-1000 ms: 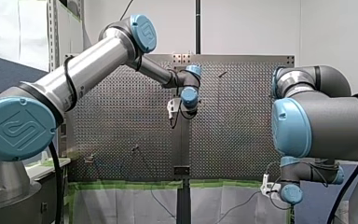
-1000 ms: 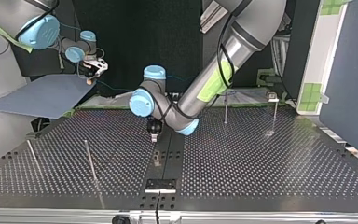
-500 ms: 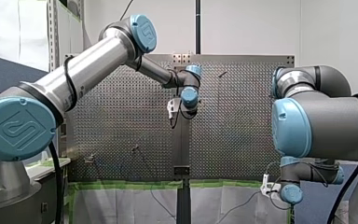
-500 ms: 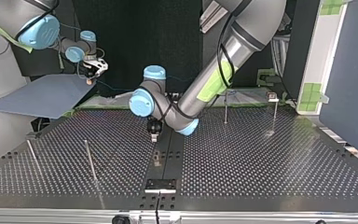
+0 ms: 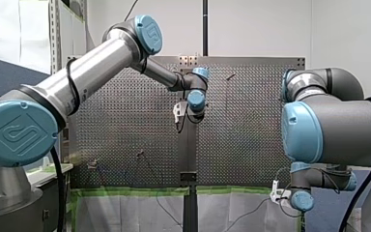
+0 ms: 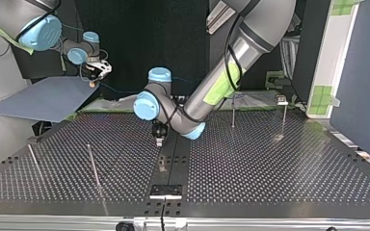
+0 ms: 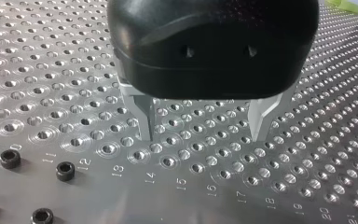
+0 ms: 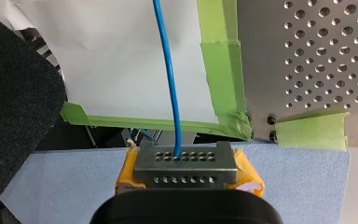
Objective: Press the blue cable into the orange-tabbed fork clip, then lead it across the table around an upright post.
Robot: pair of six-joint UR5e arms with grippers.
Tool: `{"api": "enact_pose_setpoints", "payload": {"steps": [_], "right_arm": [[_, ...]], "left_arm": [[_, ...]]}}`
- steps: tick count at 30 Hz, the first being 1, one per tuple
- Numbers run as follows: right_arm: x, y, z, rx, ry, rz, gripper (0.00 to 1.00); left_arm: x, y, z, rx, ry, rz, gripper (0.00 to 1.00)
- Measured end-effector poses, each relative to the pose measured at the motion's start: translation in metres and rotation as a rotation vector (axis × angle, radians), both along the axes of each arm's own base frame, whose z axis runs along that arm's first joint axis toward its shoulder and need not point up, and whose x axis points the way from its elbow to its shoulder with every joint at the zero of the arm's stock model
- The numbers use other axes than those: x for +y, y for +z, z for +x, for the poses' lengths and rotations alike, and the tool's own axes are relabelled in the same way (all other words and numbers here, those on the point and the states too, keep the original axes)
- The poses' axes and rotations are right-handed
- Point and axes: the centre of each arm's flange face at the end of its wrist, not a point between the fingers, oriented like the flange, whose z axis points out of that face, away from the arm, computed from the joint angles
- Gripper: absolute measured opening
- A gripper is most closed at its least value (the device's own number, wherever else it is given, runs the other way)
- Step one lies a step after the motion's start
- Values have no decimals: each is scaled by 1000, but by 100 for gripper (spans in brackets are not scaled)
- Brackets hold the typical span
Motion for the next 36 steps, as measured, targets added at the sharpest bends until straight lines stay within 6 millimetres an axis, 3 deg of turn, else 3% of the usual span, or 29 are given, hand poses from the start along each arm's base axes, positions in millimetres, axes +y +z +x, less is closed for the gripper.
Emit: {"api": "enact_pose_setpoints", "payload": {"steps": [5, 12, 17, 30, 36], "right_arm": [[6, 7, 7, 10, 34, 17, 0], [-7, 43, 16, 37, 106, 6, 0], [-19, 70, 15, 41, 112, -21, 0], [-21, 76, 15, 35, 121, -28, 0], [-21, 76, 15, 30, 128, -28, 0]], "left_arm": [[-6, 7, -4, -11, -15, -20, 99], [-34, 52, -37, -60, -80, -109, 99], [-37, 78, -47, -85, -91, -133, 99], [-24, 74, -54, -71, -76, -122, 99], [-21, 92, -65, -84, -88, -133, 99]]}}
